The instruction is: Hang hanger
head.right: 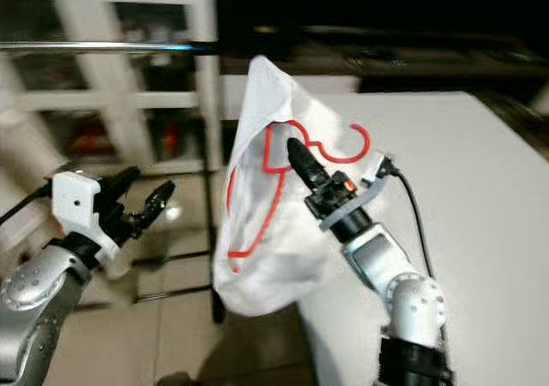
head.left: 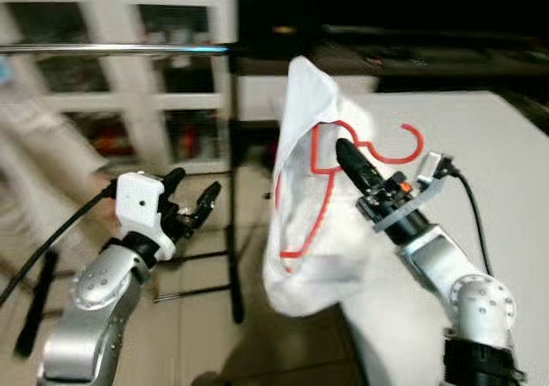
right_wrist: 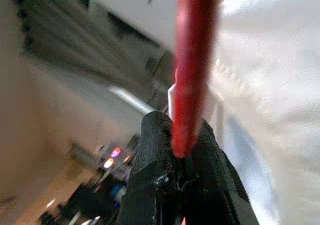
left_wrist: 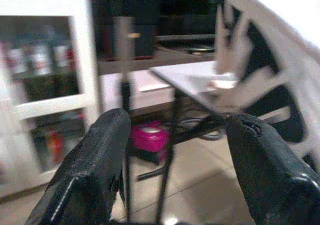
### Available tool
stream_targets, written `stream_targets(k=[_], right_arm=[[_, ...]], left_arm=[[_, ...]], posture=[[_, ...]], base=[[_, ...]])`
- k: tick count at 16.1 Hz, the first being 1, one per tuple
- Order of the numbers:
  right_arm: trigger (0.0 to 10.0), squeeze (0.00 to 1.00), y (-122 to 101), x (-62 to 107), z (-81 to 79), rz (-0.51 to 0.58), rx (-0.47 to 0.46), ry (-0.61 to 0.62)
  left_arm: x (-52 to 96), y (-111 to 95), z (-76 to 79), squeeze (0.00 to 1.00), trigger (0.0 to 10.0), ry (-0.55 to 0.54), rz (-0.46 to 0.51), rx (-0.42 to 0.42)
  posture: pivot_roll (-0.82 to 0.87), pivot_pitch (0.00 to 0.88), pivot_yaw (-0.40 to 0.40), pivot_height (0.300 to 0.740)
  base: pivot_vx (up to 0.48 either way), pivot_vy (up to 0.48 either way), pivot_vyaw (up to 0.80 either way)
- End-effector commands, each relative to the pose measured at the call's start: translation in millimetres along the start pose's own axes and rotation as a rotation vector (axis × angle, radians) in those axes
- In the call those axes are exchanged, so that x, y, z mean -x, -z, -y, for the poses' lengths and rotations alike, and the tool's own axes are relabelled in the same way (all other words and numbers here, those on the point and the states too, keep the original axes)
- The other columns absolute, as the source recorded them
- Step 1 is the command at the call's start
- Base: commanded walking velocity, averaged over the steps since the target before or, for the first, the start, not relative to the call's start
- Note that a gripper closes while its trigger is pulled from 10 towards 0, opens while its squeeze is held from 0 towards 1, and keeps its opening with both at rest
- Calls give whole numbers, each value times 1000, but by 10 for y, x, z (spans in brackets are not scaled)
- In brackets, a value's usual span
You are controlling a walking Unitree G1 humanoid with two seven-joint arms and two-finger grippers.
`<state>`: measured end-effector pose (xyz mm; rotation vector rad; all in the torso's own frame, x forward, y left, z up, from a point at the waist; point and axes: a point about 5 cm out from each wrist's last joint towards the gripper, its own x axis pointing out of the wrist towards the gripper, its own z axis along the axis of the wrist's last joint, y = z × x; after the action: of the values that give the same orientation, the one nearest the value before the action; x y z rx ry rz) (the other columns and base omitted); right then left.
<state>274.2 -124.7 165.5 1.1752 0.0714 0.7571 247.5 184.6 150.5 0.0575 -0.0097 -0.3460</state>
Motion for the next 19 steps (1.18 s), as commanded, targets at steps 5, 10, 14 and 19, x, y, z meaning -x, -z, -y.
stream_targets(k=[5, 10, 14, 19], right_arm=[[10000, 0, -28, 94, 59, -21, 19, 16], [10000, 0, -24, 149, 82, -29, 22, 27], [10000, 0, -11, 164, 101, -42, 30, 39], [10000, 0, -8, 155, 214, -69, 101, 152]], left_arm=[[53, 69, 38, 0, 10000, 8, -21, -6], [75, 101, 28, 0, 10000, -1, -30, -4], [98, 114, 31, 0, 10000, -7, -33, -6], [124, 109, -3, 0, 10000, -38, -47, -50]], posture=[[25, 0, -87, 740], [23, 0, -94, 740], [30, 0, -106, 740], [47, 0, -127, 740]], base=[[0, 0, 800], [0, 0, 800], [0, 0, 800], [0, 0, 480]])
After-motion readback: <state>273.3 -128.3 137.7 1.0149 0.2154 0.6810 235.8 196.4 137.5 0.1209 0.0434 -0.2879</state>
